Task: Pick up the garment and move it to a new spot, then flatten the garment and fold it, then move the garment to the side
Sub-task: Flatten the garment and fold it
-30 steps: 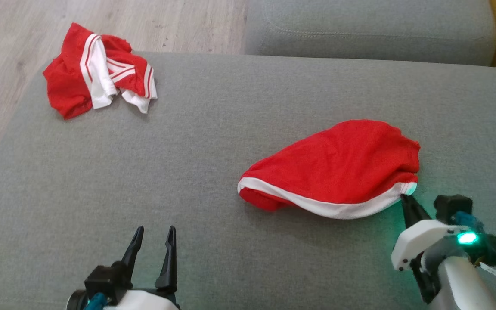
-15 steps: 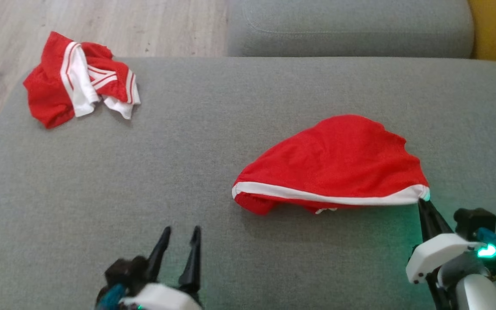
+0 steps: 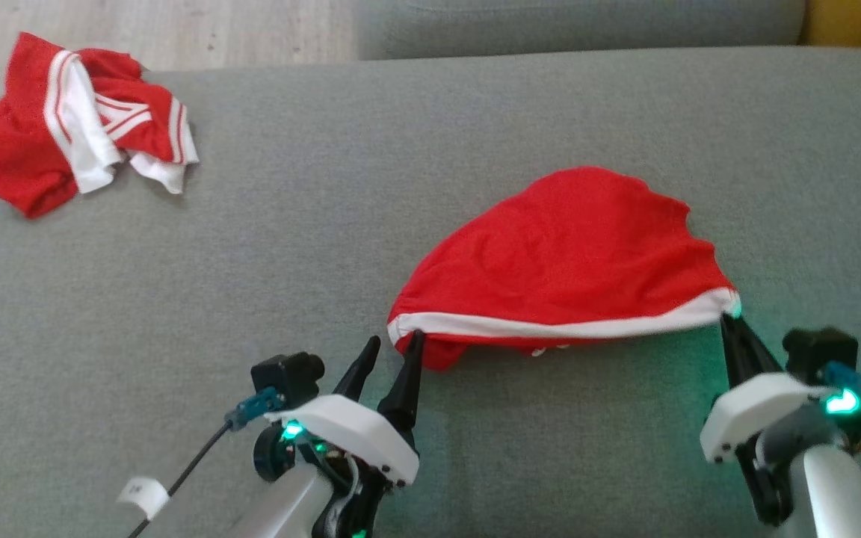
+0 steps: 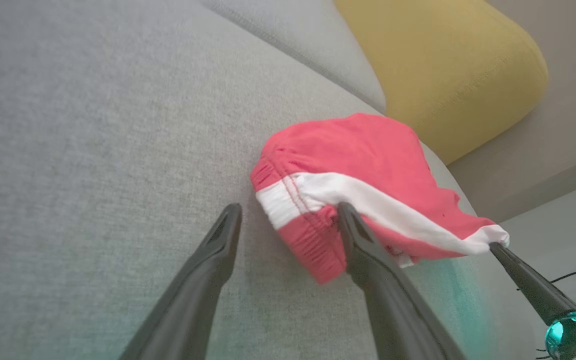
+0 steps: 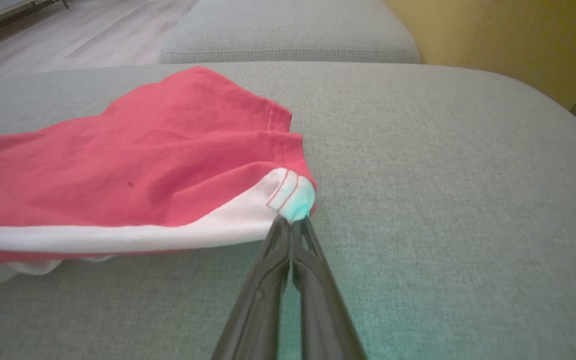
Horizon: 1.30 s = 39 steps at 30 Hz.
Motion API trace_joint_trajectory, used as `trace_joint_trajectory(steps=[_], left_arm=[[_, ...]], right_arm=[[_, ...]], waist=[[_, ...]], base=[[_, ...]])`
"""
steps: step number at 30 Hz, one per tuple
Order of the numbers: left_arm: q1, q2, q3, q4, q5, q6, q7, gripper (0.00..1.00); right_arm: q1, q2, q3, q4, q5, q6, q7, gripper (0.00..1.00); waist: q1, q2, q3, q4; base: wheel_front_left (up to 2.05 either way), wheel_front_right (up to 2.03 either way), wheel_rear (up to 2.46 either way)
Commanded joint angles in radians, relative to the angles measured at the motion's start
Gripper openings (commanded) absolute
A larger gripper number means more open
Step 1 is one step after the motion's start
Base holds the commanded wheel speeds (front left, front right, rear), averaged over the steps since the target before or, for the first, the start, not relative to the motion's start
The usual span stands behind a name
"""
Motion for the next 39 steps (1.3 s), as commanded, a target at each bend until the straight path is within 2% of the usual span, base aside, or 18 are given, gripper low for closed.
trace_joint_trajectory(steps=[1,8,15,23,24,27,28,34,39], left_arm=[[-0.040,-0.001,0.035,-0.021,-0.011,-0.003,0.000,1.00],[-0.048,-0.029,0.049,-0.007,-0.113,-0.027,0.030,1.00],[-0.059,-0.037,0.059,-0.086,-0.203,-0.072,0.016,1.00],[-0.068,-0.039,0.082,-0.117,-0.250,-0.072,-0.017,0.99],[-0.070,-0.039,0.082,-0.112,-0.249,-0.072,-0.020,0.85],[-0.077,-0.039,0.081,-0.090,-0.246,-0.074,-0.036,0.27],[-0.079,-0.039,0.081,-0.081,-0.241,-0.073,-0.046,0.00],[-0.088,-0.031,0.075,-0.045,-0.206,-0.081,-0.099,0.00],[-0.123,0.031,0.057,-0.075,-0.135,-0.071,-0.104,0.00]], right_arm=[[-0.050,-0.006,0.028,-0.035,-0.005,0.008,0.000,0.00],[-0.083,-0.006,0.026,-0.024,-0.014,0.008,-0.001,0.00],[-0.095,-0.006,0.025,-0.013,-0.014,0.008,-0.013,0.00],[-0.102,-0.006,0.041,-0.001,-0.009,0.008,-0.023,0.00],[-0.103,-0.006,0.044,-0.001,-0.008,0.008,-0.026,0.00],[-0.104,-0.007,0.055,0.001,-0.004,0.008,-0.036,0.00],[-0.104,-0.007,0.058,0.000,-0.002,0.008,-0.038,0.00],[-0.101,-0.009,0.070,-0.030,0.022,0.008,-0.079,0.00],[-0.101,-0.017,0.067,-0.113,0.041,0.008,-0.085,0.00]], waist=[[-0.0001,0.0000,0.009,-0.009],[-0.0001,0.0000,0.026,-0.020],[-0.0001,0.0000,0.032,-0.021],[-0.0001,0.0000,0.030,-0.027],[-0.0001,0.0000,0.029,-0.029],[-0.0001,0.0000,0.020,-0.037],[-0.0001,0.0000,0.016,-0.040],[-0.0001,0.0000,-0.035,-0.050],[-0.0001,0.0000,-0.095,-0.039]], base=[[0.00,0.00,0.00],[0.00,0.00,0.00],[0.00,0.00,0.00],[0.00,0.00,0.00],[0.00,0.00,0.00],[0.00,0.00,0.00],[0.00,0.00,0.00],[0.00,0.00,0.00],[0.00,0.00,0.00]])
